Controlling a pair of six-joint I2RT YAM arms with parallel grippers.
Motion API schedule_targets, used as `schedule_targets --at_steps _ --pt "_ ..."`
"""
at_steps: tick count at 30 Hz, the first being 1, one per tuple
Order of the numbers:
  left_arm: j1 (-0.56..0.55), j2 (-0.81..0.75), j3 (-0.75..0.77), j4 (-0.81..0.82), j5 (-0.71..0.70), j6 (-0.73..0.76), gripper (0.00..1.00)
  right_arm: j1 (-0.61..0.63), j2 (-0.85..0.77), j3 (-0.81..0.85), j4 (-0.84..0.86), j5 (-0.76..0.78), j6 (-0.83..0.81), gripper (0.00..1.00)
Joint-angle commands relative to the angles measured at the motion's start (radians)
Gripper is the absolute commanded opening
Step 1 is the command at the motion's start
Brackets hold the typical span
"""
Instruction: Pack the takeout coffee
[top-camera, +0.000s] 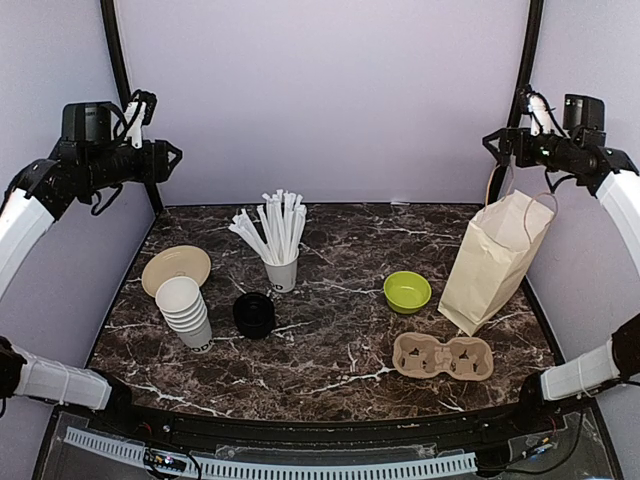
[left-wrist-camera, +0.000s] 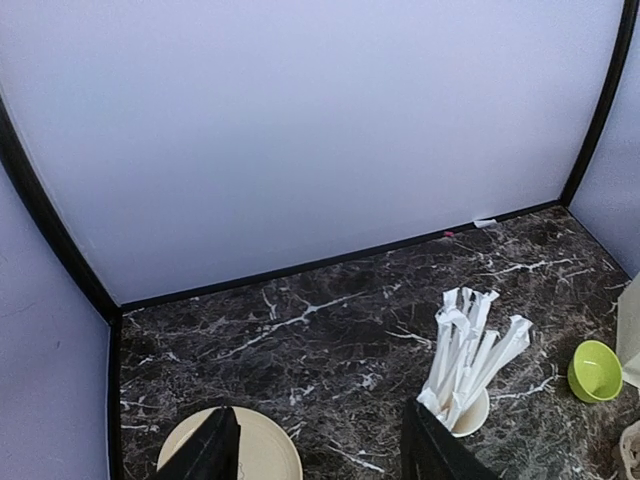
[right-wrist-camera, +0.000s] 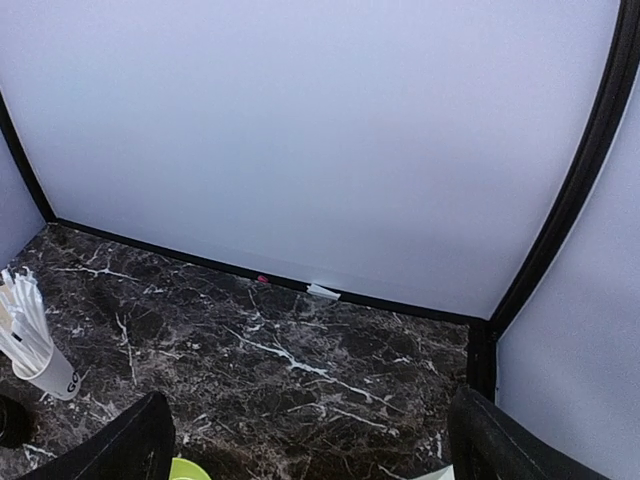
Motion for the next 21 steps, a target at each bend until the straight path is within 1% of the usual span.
schedule_targets --at_steps 1,2,3,6,8,11,13,17,19,21 --pt "-0.051 0.045 0.093 -0.131 0.150 -0.011 0.57 0.027 0.040 0.085 -0.025 -0.246 -0.073 0.97" --pt "-0.069 0.057 0.119 -0.154 0.160 -0.010 0.57 0.052 0.055 0.098 -0.034 -0.253 -0.091 0.98" --pt "-0.106 0.076 0.141 -0.187 0.155 -0.008 0.57 0.096 0.074 0.115 -0.047 -0.227 -0.115 0.98" --pt "-0.195 0.116 0.185 -0.257 0.143 -0.015 0.56 0.245 0.123 0.124 -0.059 -0.078 -0.193 0.96" --pt "-0.259 0.134 0.199 -0.305 0.123 -0.030 0.56 0.332 0.144 0.085 -0.039 -0.008 -0.213 0.95" --pt "-0.346 0.143 0.190 -0.358 0.110 -0.059 0.54 0.433 0.158 0.002 -0.014 -0.004 -0.235 0.93" --pt "-0.390 0.145 0.174 -0.401 0.109 -0.080 0.51 0.470 0.160 -0.063 -0.003 -0.026 -0.245 0.91" --pt "-0.459 0.158 0.135 -0.493 0.128 -0.115 0.48 0.503 0.143 -0.178 0.024 -0.049 -0.247 0.90" --pt "-0.495 0.177 0.133 -0.555 0.110 -0.140 0.48 0.507 0.129 -0.223 0.036 -0.044 -0.254 0.89" --pt "-0.530 0.199 0.148 -0.641 0.036 -0.187 0.48 0.509 0.116 -0.266 0.047 -0.034 -0.266 0.89"
